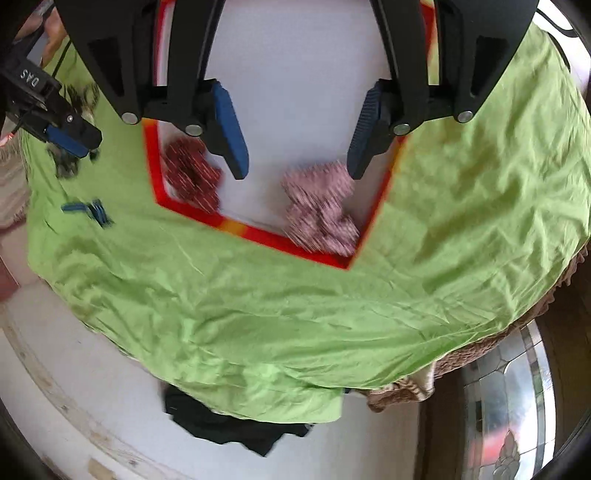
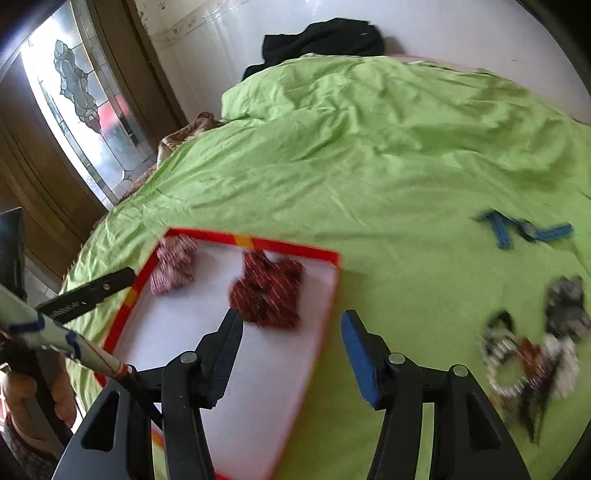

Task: Organize jewelry
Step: 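Move both open tools back over the accessory pile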

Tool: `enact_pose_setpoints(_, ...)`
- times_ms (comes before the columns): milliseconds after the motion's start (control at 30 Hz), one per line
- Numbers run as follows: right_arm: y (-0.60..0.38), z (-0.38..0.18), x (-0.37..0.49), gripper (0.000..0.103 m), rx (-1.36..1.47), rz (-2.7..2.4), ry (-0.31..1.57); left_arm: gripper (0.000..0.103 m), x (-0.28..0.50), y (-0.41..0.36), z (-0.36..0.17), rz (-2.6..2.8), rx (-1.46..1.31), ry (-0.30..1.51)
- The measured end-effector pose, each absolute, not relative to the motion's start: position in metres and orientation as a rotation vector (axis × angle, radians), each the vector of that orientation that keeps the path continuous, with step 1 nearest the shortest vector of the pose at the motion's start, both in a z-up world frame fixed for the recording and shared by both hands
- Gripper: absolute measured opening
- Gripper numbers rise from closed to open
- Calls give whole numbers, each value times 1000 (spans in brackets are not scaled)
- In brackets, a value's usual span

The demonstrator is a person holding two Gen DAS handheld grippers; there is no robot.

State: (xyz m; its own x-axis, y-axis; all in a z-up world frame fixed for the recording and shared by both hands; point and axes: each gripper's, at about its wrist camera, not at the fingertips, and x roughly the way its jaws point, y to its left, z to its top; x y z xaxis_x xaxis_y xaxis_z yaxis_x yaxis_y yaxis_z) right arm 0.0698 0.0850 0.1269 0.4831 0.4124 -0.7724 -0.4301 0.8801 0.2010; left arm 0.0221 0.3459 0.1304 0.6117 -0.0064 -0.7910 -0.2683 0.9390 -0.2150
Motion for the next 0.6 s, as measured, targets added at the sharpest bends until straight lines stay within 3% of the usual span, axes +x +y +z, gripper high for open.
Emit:
enact_pose_setpoints(233,51,88,6,58,-9,524,1054,56,-32,288,122,134,-284,919)
enact_pose_setpoints(333,59,72,-5,50,-5,544,1089,56,-56,282,127,134,-344,900)
enact_pose_setpoints(467,70,53,0,17,65,542,1157,56,-77,277,136,145,-349,879)
enact_pose_setpoints(600,75,46,-6,10,103,538,1179,56,-90,276,145,155,-320,861)
